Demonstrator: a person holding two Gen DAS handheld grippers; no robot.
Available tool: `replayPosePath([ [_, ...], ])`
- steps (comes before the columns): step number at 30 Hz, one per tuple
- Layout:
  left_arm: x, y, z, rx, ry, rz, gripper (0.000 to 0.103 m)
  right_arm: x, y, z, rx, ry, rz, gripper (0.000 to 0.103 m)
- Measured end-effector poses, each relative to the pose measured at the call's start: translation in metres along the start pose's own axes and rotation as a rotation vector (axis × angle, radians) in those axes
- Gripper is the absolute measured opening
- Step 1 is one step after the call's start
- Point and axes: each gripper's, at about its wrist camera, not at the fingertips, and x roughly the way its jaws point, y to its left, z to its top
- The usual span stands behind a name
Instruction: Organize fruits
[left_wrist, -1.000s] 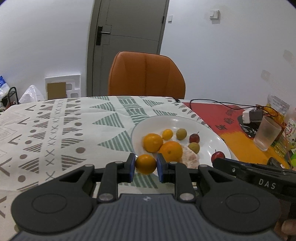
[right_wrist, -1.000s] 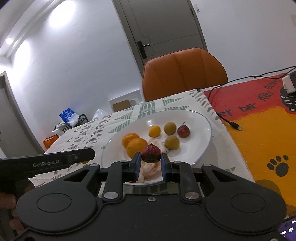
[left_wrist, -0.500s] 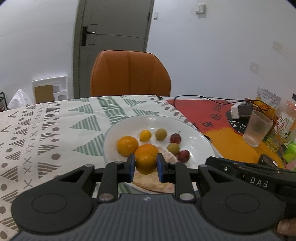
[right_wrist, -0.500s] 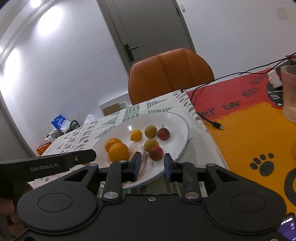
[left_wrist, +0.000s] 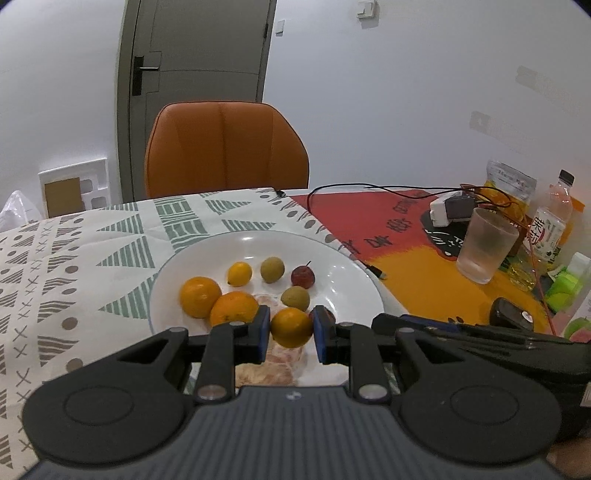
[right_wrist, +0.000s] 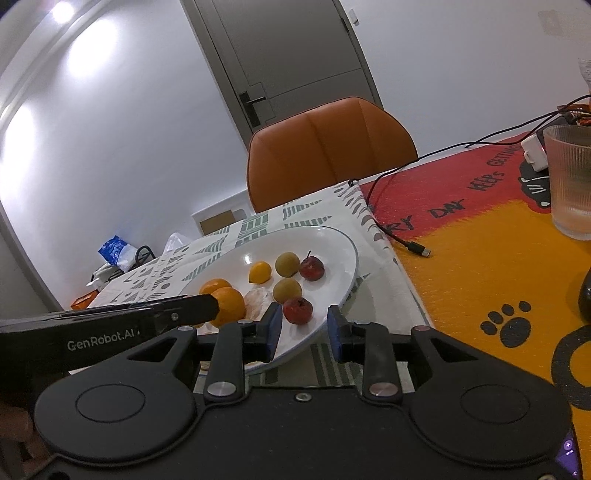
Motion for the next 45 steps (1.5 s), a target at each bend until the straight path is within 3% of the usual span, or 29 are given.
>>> replayPosePath([
  [17,-0.024,0.034,-0.005,-0.056,-0.001,0.085,0.028,0.001,0.019,-0.001,-0.026,0.003,0.032,0.034],
  [26,-0.046,0.054,-0.013,-0.092,-0.009,0.129,0.037,-0.002,0.038,-0.004,-0.055,0.004,0.055,0.038],
  [28,-0.051,0.060,-0.016,-0.095,-0.007,0.145,0.041,-0.005,0.044,-0.005,-0.063,0.000,0.064,0.044],
  [33,-0.065,0.075,-0.022,-0.133,-0.014,0.188,0.049,-0.008,0.056,-0.009,-0.082,0.003,0.085,0.046],
  [38,-0.083,0.083,-0.027,-0.148,-0.034,0.233,0.065,-0.013,0.069,-0.011,-0.105,-0.004,0.099,0.061],
  [45,-0.107,0.093,-0.034,-0.149,-0.065,0.296,0.085,-0.022,0.087,-0.016,-0.128,-0.022,0.106,0.096],
])
